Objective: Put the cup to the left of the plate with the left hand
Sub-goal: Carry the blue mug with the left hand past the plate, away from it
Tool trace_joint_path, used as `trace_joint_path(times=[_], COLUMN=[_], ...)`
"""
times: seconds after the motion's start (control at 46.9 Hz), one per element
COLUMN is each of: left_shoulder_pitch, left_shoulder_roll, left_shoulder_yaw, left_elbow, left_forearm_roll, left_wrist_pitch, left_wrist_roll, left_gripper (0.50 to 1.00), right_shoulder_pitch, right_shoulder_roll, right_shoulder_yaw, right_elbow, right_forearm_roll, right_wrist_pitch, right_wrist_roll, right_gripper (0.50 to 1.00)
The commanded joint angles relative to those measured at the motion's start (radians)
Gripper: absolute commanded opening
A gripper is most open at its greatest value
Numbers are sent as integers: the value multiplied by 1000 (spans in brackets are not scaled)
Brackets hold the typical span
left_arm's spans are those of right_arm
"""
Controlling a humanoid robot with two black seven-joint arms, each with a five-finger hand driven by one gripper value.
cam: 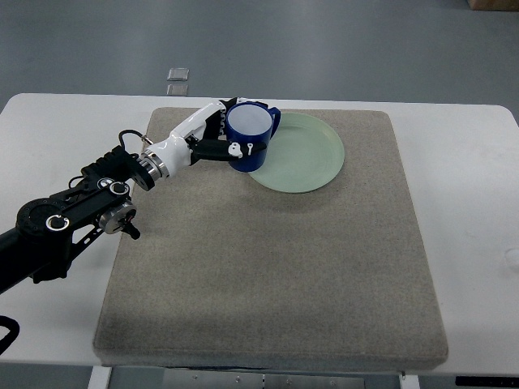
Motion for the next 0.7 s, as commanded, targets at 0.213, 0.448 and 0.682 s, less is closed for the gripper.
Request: trace_joint_path(times=[0.213,0.448,0.682], left_shoulder_pitch=[11,11,11], left_shoulder_roll=[13,13,4], left_shoulder_yaw=[-30,-30,-28], left_elbow=[90,153,159], left_forearm_roll=[-89,-155,-155], left_wrist_pitch=[139,165,164], left_wrist_roll=[0,0,0], left_gripper=[679,692,728], right_shoulder_pitch=[0,0,0], right_shoulder_roll=[0,0,0], right_shoulder_yaw=[0,0,0], right_elbow=[1,1,1], right_forearm_roll=[0,0,0], right_wrist_pitch=[0,0,0], right_wrist_roll=[0,0,0], right_gripper=[932,932,932])
